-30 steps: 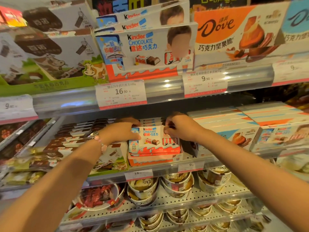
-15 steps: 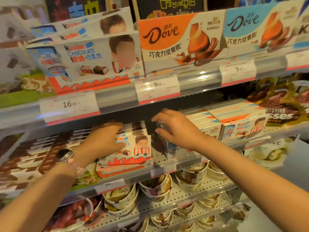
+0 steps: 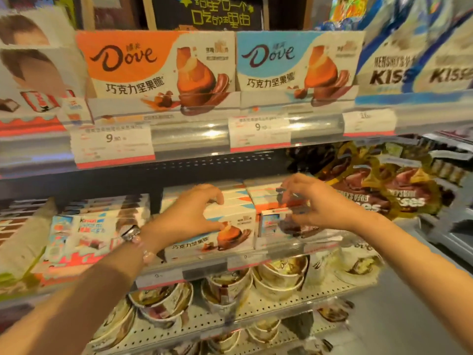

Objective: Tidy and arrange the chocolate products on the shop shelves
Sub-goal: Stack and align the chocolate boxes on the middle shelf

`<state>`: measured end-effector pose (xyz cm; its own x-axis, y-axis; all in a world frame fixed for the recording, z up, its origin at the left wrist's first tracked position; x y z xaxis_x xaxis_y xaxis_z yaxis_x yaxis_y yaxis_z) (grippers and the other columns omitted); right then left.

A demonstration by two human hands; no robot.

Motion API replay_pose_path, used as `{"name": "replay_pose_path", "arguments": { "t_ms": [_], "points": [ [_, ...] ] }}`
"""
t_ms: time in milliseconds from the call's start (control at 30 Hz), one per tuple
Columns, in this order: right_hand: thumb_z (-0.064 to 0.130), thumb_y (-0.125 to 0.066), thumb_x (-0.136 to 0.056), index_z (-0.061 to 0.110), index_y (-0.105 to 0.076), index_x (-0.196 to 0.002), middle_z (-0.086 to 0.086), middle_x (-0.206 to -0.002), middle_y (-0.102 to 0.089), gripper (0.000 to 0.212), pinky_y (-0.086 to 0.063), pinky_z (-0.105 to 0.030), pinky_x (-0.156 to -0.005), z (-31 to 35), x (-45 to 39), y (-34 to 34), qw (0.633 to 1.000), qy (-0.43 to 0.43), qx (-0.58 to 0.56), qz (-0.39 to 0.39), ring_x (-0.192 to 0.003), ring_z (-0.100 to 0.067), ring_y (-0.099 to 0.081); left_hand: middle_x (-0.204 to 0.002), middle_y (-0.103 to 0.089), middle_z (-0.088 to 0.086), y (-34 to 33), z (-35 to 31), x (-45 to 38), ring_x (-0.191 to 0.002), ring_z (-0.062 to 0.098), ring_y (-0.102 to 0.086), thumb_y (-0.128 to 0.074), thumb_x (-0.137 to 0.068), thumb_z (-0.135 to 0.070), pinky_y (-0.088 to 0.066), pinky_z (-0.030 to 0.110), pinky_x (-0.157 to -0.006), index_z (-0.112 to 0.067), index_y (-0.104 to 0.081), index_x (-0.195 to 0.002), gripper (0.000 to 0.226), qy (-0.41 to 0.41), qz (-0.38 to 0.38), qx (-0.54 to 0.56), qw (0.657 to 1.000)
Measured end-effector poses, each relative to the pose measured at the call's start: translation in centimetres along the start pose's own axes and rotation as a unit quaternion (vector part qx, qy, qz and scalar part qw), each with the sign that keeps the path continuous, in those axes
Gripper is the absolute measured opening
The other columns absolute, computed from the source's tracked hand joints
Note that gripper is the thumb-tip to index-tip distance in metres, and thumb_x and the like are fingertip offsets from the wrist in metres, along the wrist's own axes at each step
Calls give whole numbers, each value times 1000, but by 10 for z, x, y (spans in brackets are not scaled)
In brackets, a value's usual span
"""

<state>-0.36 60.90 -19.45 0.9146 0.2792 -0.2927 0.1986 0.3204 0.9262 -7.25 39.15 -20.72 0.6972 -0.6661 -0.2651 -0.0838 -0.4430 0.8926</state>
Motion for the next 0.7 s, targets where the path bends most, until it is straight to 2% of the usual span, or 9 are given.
{"name": "replay_pose_path", "arguments": {
  "t_ms": [67,133,267,367,433,467,533,633,700],
  "points": [
    [36,-79,-70,21,-68,-93,3,-115,-53,30,-43,-31,-90,-11,3,-3,1000,7,5,15,-107,-15,-53,-113,-51,-12,-4,2,-3,-98,1,-45,-79,-71,-28,-30,-4,-76,-29,-55,-104,40,19,-4,6,1000],
    [38,-79,-69,20,-69,-92,4,-116,-54,31,-42,-32,-91,-18,4,-5,1000,15,19,12,-108,-15,-53,-113,-50,-15,-4,4,-4,-100,0,-46,-80,-69,-28,-30,-5,-76,-32,-55,-102,42,30,-2,17,999],
    [38,-80,-68,20,-69,-92,5,-112,-57,32,-41,-30,-89,-21,-1,-9,998,28,52,-3,-105,-15,-54,-115,-53,-16,-4,7,-5,-107,4,-49,-82,-67,-29,-35,10,-90,-36,-56,-99,42,39,2,41,998],
    [40,-79,-68,22,-66,-88,4,-116,-54,30,-42,-31,-90,-20,-2,-14,996,42,76,17,-107,-15,-51,-118,-53,-16,-6,7,-2,-110,3,-49,-81,-68,-31,-38,19,-96,-41,-54,-98,41,46,-1,46,998],
    [40,-76,-72,24,-63,-84,4,-121,-52,24,-40,-30,-92,-16,-1,-15,993,57,95,30,-110,-15,-49,-117,-52,-18,-6,8,-2,-108,1,-49,-80,-68,-32,-39,17,-95,-44,-53,-96,41,47,-4,48,998],
    [39,-75,-74,24,-60,-82,5,-121,-52,22,-41,-30,-92,-13,0,-13,993,63,93,30,-110,-15,-50,-115,-52,-21,-6,8,-2,-106,-3,-48,-80,-68,-32,-38,12,-93,-45,-53,-95,40,47,-6,51,998],
    [36,-72,-78,25,-53,-79,6,-113,-59,21,-45,-35,-86,-8,2,-3,997,58,52,23,-103,-16,-56,-111,-51,-26,-7,9,-2,-102,-7,-48,-79,-69,-32,-36,4,-86,-48,-52,-92,40,45,-9,55,997],
    [44,-59,-82,31,-47,-85,10,-92,-64,19,-52,-39,-67,-1,6,21,999,36,-14,9,-85,-12,-63,-110,-50,-26,-9,12,-4,-105,-4,-47,-78,-70,-34,-36,10,-89,-50,-50,-91,39,44,-11,59,997],
    [55,-50,-78,31,-49,-93,14,-87,-64,28,-53,-41,-64,14,6,36,998,51,-46,-11,-80,-9,-63,-110,-49,-26,-10,12,-4,-106,-3,-48,-76,-71,-37,-39,12,-91,-48,-50,-95,38,33,-9,60,998]
  ]
}}
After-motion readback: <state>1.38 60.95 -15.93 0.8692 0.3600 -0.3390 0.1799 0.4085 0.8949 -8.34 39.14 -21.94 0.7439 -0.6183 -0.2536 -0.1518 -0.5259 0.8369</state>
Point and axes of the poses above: each hand's wrist, its own x-axis away from the middle knuckle, its own y-axis out of the back of the hand, z = x × y, the point moved 6 cm from there along -x, towards the middle knuckle
